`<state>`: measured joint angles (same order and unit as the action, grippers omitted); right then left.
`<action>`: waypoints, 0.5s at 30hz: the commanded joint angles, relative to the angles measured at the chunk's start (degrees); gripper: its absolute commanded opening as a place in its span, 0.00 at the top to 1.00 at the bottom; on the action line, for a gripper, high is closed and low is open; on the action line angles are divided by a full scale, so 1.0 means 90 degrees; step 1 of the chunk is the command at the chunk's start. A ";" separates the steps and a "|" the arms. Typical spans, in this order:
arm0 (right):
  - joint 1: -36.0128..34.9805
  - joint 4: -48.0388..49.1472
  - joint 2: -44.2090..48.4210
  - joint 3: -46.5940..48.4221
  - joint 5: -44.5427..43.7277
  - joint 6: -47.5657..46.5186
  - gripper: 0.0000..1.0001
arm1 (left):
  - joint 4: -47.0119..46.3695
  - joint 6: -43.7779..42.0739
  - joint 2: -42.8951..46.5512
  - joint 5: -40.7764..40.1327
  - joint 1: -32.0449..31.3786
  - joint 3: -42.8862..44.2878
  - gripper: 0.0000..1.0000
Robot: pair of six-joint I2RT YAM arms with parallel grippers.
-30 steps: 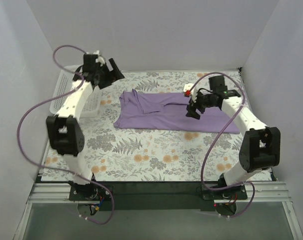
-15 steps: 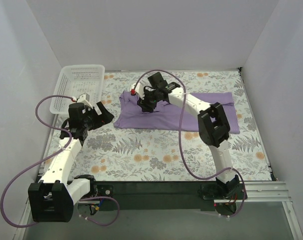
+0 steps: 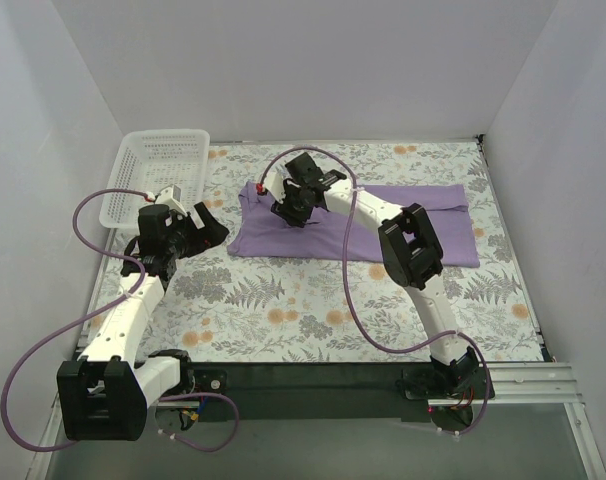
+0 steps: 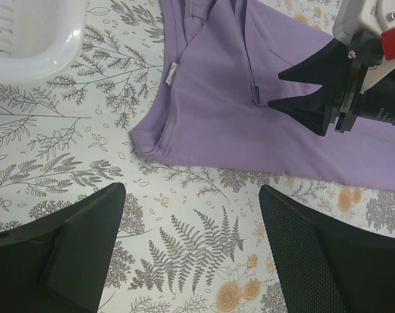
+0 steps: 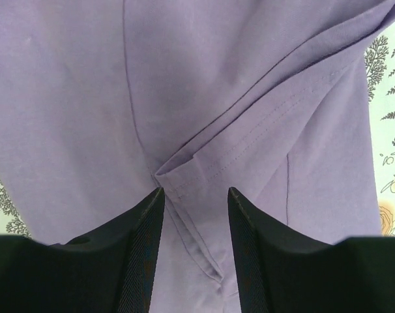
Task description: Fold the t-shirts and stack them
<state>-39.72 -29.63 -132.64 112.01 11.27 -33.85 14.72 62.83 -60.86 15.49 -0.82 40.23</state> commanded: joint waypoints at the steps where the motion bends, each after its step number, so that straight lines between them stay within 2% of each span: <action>1: -0.0029 0.0089 -0.0135 0.0319 -0.0178 0.0079 0.50 | -0.0102 -0.0106 0.0112 0.0037 0.0003 0.0159 0.17; 15: -0.0069 0.0059 -0.0340 0.0377 -0.0099 0.0069 0.51 | -0.0102 -0.0096 0.0092 0.0047 0.0003 0.0159 0.18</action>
<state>-39.92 -29.58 -135.39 113.12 10.44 -33.58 14.57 62.83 -60.86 15.53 -0.82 40.23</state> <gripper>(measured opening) 0.498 0.828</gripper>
